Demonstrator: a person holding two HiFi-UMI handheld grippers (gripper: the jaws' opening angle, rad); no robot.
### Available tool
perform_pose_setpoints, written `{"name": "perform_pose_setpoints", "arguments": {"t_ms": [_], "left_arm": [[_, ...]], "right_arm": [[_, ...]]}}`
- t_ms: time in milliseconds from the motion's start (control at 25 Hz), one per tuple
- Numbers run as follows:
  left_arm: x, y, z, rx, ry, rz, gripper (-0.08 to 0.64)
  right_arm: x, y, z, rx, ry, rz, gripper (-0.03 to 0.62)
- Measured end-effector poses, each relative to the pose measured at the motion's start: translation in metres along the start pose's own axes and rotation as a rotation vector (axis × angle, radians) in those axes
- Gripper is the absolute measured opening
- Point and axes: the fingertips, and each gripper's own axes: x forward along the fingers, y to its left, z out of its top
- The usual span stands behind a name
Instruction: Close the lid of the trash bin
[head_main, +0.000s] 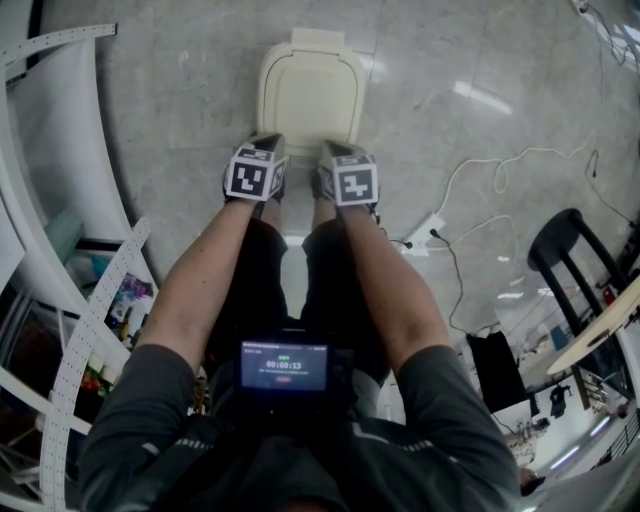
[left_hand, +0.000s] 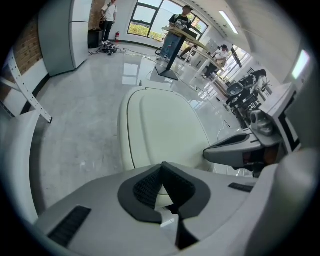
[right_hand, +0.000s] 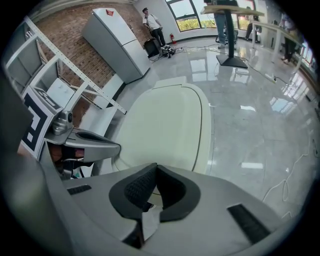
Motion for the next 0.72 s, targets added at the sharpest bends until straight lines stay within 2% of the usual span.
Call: {"name": "perform_pose_setpoints", "arguments": {"t_ms": [160, 320, 440, 520, 600, 720], "left_arm": [[0.001, 0.000, 0.004, 0.000, 0.015, -0.004, 0.005], [0.001, 0.001, 0.003, -0.019, 0.005, 0.016, 0.005], [-0.004, -0.004, 0.001, -0.060, 0.008, -0.010, 0.003], [-0.013, -0.008, 0.002, -0.095, -0.012, -0.025, 0.003], [-0.027, -0.006, 0.006, -0.108, -0.023, -0.001, 0.002], [-0.058, -0.007, 0.026, -0.075, -0.058, 0.019, 0.002]], "right_arm": [[0.001, 0.002, 0.001, -0.042, -0.016, -0.033, 0.012], [0.004, -0.002, -0.008, -0.021, -0.038, -0.035, 0.012], [0.002, 0.000, -0.002, 0.007, -0.085, -0.009, 0.012], [-0.001, 0.004, 0.000, 0.023, -0.082, 0.041, 0.011], [-0.013, 0.007, 0.007, -0.003, -0.106, 0.072, 0.011], [-0.043, 0.010, 0.031, -0.060, -0.175, 0.032, 0.011]]}}
